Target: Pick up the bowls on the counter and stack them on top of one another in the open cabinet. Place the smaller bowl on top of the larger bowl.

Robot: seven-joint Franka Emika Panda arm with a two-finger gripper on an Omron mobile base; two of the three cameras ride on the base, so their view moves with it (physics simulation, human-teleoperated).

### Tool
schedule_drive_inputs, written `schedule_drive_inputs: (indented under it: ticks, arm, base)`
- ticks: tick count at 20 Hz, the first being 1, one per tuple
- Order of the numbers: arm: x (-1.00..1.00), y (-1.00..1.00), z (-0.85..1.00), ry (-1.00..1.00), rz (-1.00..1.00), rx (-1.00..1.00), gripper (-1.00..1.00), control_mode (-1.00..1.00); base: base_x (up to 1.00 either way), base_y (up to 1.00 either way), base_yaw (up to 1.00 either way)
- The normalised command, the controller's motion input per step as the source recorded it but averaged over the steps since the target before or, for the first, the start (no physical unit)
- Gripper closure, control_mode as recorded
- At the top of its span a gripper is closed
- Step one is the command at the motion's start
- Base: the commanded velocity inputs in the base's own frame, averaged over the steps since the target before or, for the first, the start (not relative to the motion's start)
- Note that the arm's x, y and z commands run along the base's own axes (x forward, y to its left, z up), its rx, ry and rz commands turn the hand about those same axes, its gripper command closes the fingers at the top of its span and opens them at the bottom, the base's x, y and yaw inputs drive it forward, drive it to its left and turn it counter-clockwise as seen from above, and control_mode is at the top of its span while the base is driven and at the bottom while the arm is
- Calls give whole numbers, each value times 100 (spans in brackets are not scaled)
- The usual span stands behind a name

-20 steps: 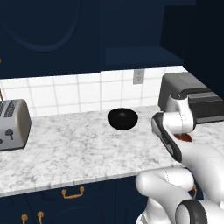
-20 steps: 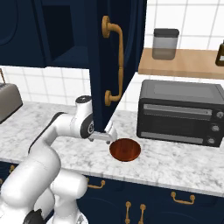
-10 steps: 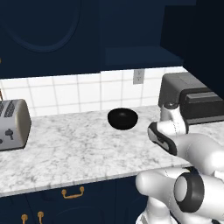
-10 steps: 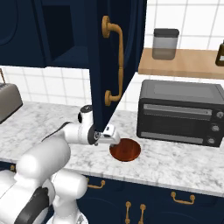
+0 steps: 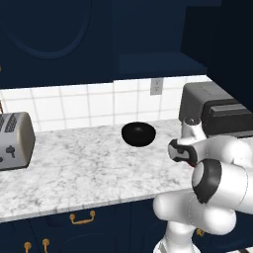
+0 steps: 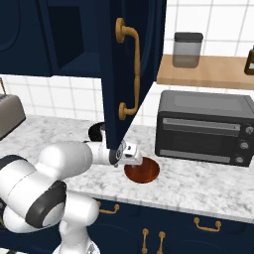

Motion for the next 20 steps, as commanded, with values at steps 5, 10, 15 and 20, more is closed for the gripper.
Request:
schedule_drive_inputs:
  ticks: [5, 10, 15, 20]
  arm:
    - [27, 0, -27, 9, 0, -1, -100, -100]
    - [11, -11, -25, 2, 0, -3, -100, -100]
    - [2, -11, -14, 0, 0, -2, 100, -100]
    - [0, 0, 0, 0, 0, 0, 100, -100]
  base:
    - [0, 0, 0]
    - [0, 0, 0]
    - [0, 0, 0]
    - [0, 0, 0]
